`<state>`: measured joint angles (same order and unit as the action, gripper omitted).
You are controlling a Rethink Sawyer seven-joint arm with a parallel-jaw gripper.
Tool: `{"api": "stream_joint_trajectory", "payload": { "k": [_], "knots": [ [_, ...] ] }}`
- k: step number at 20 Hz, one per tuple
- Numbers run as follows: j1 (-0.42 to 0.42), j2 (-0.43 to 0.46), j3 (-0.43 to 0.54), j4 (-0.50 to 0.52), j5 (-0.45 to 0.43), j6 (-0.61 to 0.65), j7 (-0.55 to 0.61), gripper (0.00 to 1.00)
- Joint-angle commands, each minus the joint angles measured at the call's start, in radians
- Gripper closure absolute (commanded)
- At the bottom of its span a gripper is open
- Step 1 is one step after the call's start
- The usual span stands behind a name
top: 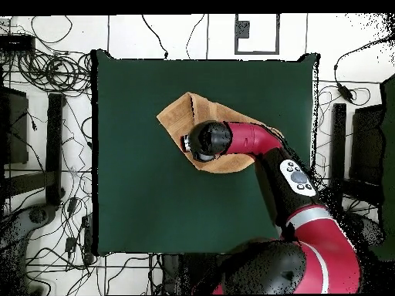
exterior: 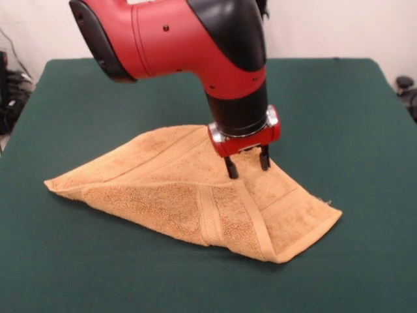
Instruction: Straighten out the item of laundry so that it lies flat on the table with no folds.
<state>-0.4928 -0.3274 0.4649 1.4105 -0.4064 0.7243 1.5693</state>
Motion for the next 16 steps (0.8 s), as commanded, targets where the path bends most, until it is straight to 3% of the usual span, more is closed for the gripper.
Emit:
{"api": "stream_joint_trajectory", "payload": {
  "k": [1, 5, 10, 16],
  "knots": [
    [0.008, 0.141, 0.052, -0.023, -0.081, -0.129, -0.098, 0.00],
    [0.034, 0.099, 0.017, -0.004, -0.136, -0.221, -0.049, 0.00],
    [0.109, 0.001, -0.083, 0.050, -0.218, -0.347, 0.106, 0.00],
    [0.129, -0.037, -0.103, 0.077, -0.206, -0.337, 0.144, 0.00]
  ]
}}
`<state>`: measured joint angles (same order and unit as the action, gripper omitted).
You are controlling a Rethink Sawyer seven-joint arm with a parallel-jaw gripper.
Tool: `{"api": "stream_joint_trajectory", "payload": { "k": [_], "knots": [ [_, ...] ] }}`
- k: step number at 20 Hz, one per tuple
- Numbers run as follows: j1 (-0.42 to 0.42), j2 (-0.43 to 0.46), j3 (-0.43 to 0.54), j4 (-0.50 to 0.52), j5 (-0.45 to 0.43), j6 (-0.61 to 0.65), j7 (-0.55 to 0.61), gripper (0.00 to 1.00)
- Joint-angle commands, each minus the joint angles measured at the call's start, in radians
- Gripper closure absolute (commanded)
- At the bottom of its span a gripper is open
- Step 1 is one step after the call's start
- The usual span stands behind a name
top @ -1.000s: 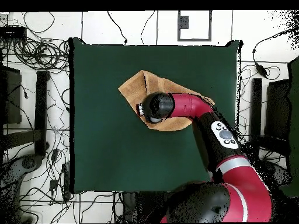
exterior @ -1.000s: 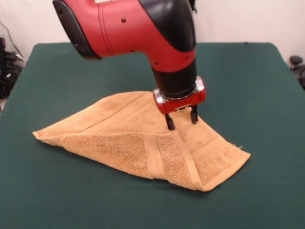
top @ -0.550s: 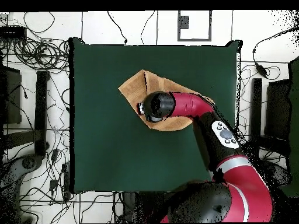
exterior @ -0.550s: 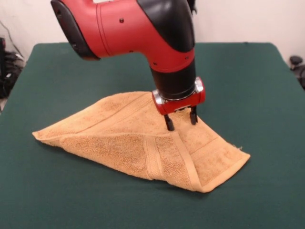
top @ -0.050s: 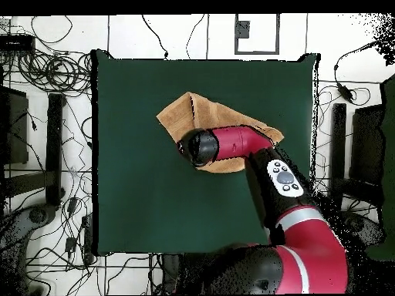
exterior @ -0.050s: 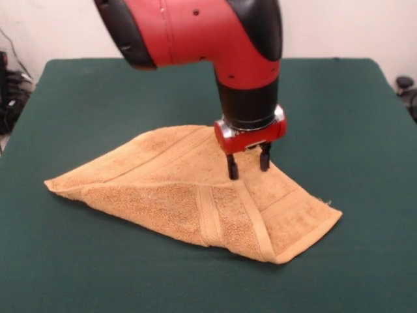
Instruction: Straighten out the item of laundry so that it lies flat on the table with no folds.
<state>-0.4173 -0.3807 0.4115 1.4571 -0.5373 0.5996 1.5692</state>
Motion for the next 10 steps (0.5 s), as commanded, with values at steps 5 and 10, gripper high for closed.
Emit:
{"api": "stream_joint_trajectory", "payload": {
  "k": [5, 10],
  "knots": [
    [0.058, 0.001, -0.051, 0.049, -0.045, -0.191, 0.141, 0.00],
    [0.062, 0.003, -0.059, 0.053, -0.027, -0.198, 0.132, 0.00]
  ]
}}
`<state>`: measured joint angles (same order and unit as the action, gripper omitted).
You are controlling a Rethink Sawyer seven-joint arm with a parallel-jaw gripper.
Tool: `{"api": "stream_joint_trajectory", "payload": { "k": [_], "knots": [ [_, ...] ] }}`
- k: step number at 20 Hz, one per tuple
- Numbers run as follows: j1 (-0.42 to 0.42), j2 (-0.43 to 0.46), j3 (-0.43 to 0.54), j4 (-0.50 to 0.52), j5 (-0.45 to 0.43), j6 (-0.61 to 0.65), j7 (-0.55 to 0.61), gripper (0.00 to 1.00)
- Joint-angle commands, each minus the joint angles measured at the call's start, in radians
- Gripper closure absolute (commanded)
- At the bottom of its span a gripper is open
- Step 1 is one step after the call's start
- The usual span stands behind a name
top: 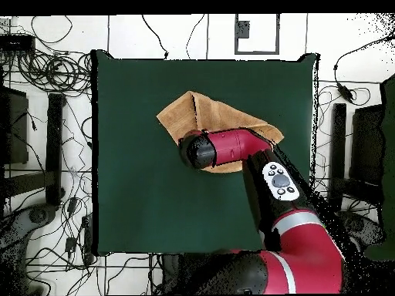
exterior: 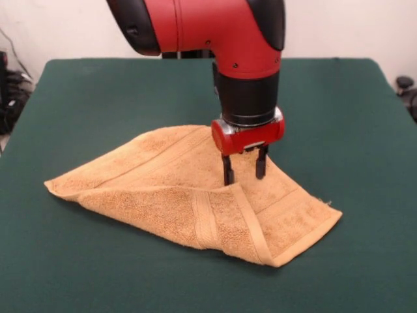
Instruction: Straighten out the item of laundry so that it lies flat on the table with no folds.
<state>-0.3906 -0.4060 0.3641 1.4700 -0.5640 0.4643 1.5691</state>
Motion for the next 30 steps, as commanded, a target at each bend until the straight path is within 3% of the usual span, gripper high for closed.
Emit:
{"api": "stream_joint_trajectory", "payload": {
  "k": [1, 12, 30],
  "knots": [
    [0.036, 0.024, -0.013, 0.042, 0.003, -0.061, 0.132, 0.00],
    [0.037, 0.006, -0.020, 0.049, 0.009, -0.063, 0.121, 0.00],
    [0.000, 0.156, -0.024, -0.156, -0.043, -0.132, 0.055, 0.00]
  ]
}}
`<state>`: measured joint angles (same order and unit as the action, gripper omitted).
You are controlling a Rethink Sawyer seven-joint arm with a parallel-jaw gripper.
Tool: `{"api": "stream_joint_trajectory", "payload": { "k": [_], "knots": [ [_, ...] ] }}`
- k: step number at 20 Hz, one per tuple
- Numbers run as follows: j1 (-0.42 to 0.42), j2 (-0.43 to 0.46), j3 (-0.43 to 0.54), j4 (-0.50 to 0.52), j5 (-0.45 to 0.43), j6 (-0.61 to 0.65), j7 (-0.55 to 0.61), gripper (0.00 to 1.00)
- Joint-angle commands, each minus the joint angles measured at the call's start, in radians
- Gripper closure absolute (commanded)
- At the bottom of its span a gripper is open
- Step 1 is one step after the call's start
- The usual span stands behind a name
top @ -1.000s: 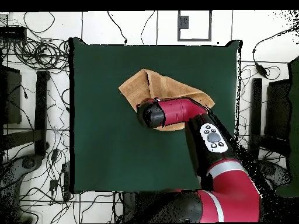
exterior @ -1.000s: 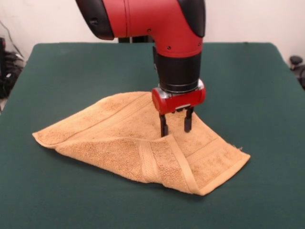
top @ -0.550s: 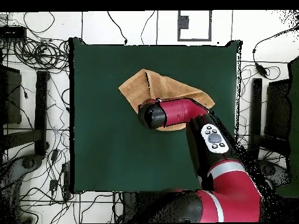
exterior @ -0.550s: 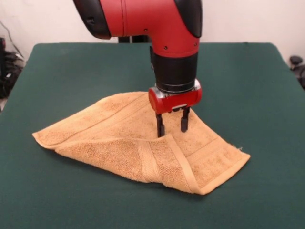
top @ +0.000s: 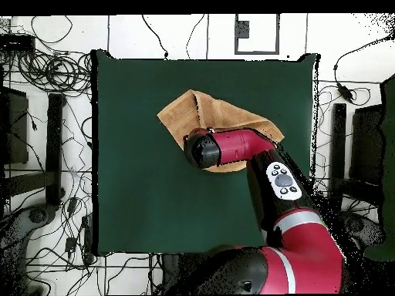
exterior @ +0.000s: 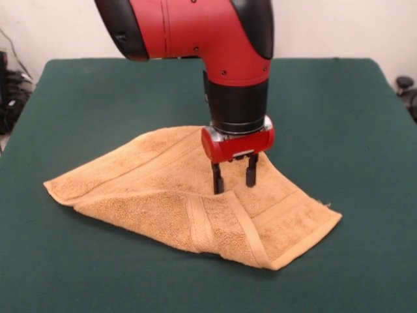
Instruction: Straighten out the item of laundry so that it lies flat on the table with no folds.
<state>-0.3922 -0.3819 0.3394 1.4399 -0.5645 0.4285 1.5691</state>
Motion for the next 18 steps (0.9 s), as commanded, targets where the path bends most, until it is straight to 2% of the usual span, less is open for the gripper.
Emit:
{"api": "stream_joint_trajectory", "payload": {
  "k": [1, 18],
  "knots": [
    [0.002, 0.132, -0.002, -0.127, -0.046, -0.104, 0.058, 0.00],
    [0.014, 0.152, -0.073, -0.147, -0.036, -0.193, 0.135, 0.00]
  ]
}}
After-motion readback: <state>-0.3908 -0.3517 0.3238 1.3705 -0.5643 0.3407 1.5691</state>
